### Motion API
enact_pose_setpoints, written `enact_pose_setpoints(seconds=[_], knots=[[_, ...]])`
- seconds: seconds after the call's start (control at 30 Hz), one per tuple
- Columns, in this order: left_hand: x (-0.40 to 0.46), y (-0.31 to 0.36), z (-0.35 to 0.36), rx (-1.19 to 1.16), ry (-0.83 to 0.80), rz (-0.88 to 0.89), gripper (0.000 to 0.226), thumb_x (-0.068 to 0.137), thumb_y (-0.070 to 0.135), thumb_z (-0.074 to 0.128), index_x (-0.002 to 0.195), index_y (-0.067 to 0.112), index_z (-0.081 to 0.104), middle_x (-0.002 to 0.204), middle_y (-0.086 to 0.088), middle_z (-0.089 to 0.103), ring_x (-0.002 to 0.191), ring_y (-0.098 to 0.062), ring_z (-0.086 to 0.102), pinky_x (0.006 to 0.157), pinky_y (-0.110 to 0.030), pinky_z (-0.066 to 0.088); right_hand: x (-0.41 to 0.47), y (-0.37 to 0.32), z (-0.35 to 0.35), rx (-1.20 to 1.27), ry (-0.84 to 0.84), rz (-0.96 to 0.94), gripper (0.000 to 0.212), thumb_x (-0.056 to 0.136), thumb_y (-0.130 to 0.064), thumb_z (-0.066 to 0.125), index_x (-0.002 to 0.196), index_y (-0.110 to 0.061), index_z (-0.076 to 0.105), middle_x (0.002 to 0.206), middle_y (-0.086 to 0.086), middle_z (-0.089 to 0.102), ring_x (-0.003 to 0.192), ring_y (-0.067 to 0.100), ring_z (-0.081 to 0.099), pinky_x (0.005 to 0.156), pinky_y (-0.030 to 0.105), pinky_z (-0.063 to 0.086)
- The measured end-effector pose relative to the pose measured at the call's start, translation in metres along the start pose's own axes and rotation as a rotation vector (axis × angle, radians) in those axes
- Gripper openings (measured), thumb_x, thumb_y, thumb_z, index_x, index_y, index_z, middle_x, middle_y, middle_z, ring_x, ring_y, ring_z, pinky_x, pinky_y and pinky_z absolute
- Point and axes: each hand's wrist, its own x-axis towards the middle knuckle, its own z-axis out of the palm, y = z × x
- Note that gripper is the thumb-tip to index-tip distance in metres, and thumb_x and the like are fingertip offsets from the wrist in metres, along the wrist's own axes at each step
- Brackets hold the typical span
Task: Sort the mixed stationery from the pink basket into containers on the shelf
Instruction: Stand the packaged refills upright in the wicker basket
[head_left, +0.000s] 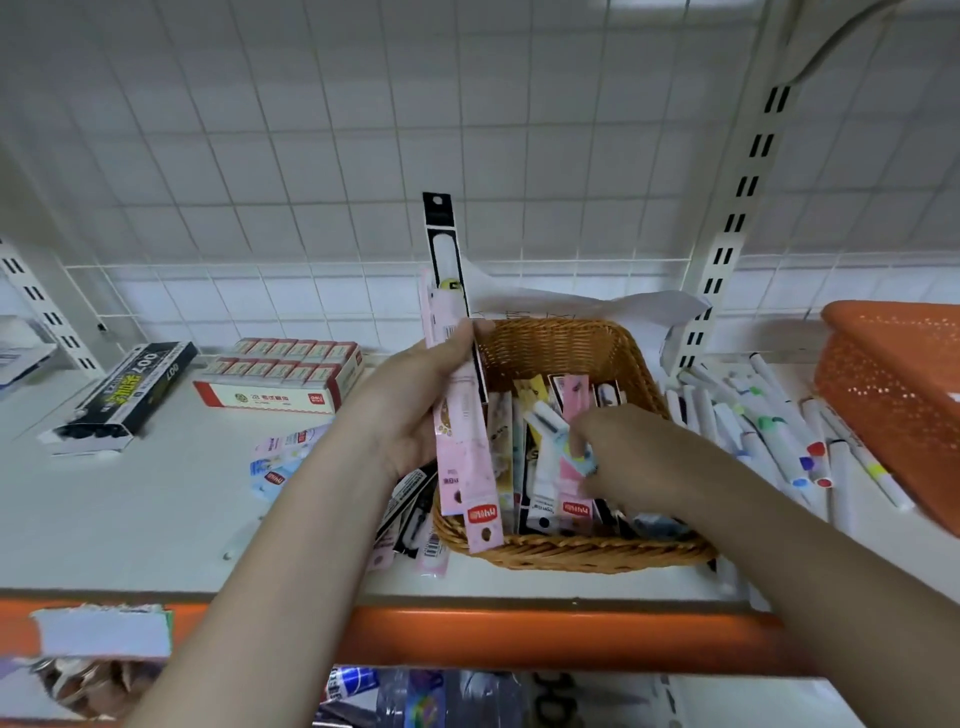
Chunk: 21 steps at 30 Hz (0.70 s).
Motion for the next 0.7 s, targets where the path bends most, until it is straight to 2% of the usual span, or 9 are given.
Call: enact_pose_setpoints(seconds=[0.1, 0.17, 0.23, 0.33, 0.43, 0.5, 0.57, 0.63, 0.7], knots=[[-0.001, -0.003, 0.002, -0.001, -0.046, 0.055, 0.015, 0.091, 0.02, 0.054, 0.087, 0.016, 0.068, 0.076, -0.005, 0.071, 0.066, -0.018, 0.067, 0.065, -0.034, 0.058, 0.012, 0.004, 0.006, 0.135, 0.028, 0.029, 0.02, 0.092, 0.002, 0.049, 0.107, 0.008, 0.06, 0.103, 0.026, 0.065, 0.085, 0.031, 0.067, 0.065, 0.039, 0.048], [-0.001, -0.006, 0.003, 0.03, -0.044, 0.092, 0.011, 0.087, 0.017, 0.058, 0.086, 0.012, 0.068, 0.074, -0.005, 0.072, 0.064, -0.016, 0.067, 0.063, -0.03, 0.057, 0.013, 0.005, -0.006, 0.369, 0.114, 0.031, 0.018, 0.097, -0.012, 0.049, 0.096, -0.001, 0.064, 0.085, 0.015, 0.069, 0.066, 0.016, 0.068, 0.06, 0.032, 0.056], [-0.001, -0.008, 0.006, 0.056, -0.044, 0.111, 0.014, 0.078, 0.019, 0.064, 0.085, 0.007, 0.066, 0.072, -0.006, 0.069, 0.062, -0.017, 0.065, 0.061, -0.029, 0.057, 0.006, -0.001, -0.024, 0.603, 0.158, -0.034, 0.021, 0.094, -0.036, 0.052, 0.091, -0.018, 0.063, 0.079, -0.001, 0.068, 0.057, 0.002, 0.061, 0.05, 0.019, 0.048], [-0.001, -0.012, 0.011, 0.109, -0.006, 0.168, 0.028, 0.062, 0.027, 0.069, 0.077, 0.004, 0.063, 0.071, -0.009, 0.066, 0.064, -0.022, 0.061, 0.059, -0.029, 0.056, -0.013, -0.02, -0.033, 0.728, -0.04, -0.161, 0.029, 0.08, -0.051, 0.058, 0.094, -0.026, 0.066, 0.085, -0.008, 0.071, 0.058, -0.006, 0.058, 0.051, 0.013, 0.044], [-0.002, -0.015, 0.017, 0.184, -0.007, 0.228, 0.038, 0.063, 0.04, 0.066, 0.074, 0.004, 0.066, 0.078, -0.013, 0.07, 0.074, -0.026, 0.065, 0.074, -0.037, 0.056, -0.014, -0.031, -0.014, 0.754, 0.099, -0.213, 0.018, 0.084, -0.034, 0.067, 0.099, -0.025, 0.068, 0.084, -0.004, 0.073, 0.057, -0.003, 0.062, 0.059, 0.015, 0.051], [-0.004, -0.016, 0.019, 0.235, -0.026, 0.233, 0.042, 0.077, 0.045, 0.058, 0.081, 0.004, 0.067, 0.088, -0.016, 0.07, 0.082, -0.028, 0.067, 0.081, -0.04, 0.055, -0.014, -0.03, -0.009, 0.841, 0.129, -0.184, 0.018, 0.087, -0.025, 0.066, 0.104, -0.023, 0.068, 0.086, -0.004, 0.073, 0.057, 0.0, 0.063, 0.056, 0.017, 0.051], [-0.005, -0.016, 0.02, 0.236, -0.033, 0.261, 0.033, 0.092, 0.033, 0.05, 0.087, 0.006, 0.068, 0.092, -0.015, 0.071, 0.083, -0.026, 0.068, 0.08, -0.039, 0.056, -0.018, -0.027, -0.012, 0.89, 0.093, -0.177, 0.018, 0.088, -0.018, 0.064, 0.105, -0.023, 0.065, 0.08, -0.009, 0.072, 0.056, 0.0, 0.062, 0.05, 0.012, 0.045], [-0.006, -0.016, 0.019, 0.237, -0.016, 0.298, 0.023, 0.095, 0.021, 0.051, 0.089, 0.007, 0.068, 0.086, -0.011, 0.073, 0.077, -0.024, 0.069, 0.074, -0.037, 0.058, -0.024, -0.023, -0.02, 0.862, 0.102, -0.198, 0.019, 0.088, -0.014, 0.062, 0.102, -0.027, 0.063, 0.075, -0.012, 0.069, 0.055, -0.001, 0.061, 0.049, 0.008, 0.042], [-0.007, -0.014, 0.019, 0.252, 0.015, 0.325, 0.02, 0.094, 0.018, 0.053, 0.085, 0.008, 0.069, 0.08, -0.009, 0.073, 0.072, -0.022, 0.069, 0.072, -0.037, 0.058, -0.028, -0.016, -0.027, 0.763, 0.137, -0.224, 0.018, 0.087, -0.014, 0.061, 0.1, -0.028, 0.064, 0.083, -0.005, 0.07, 0.061, 0.0, 0.062, 0.053, 0.01, 0.046]])
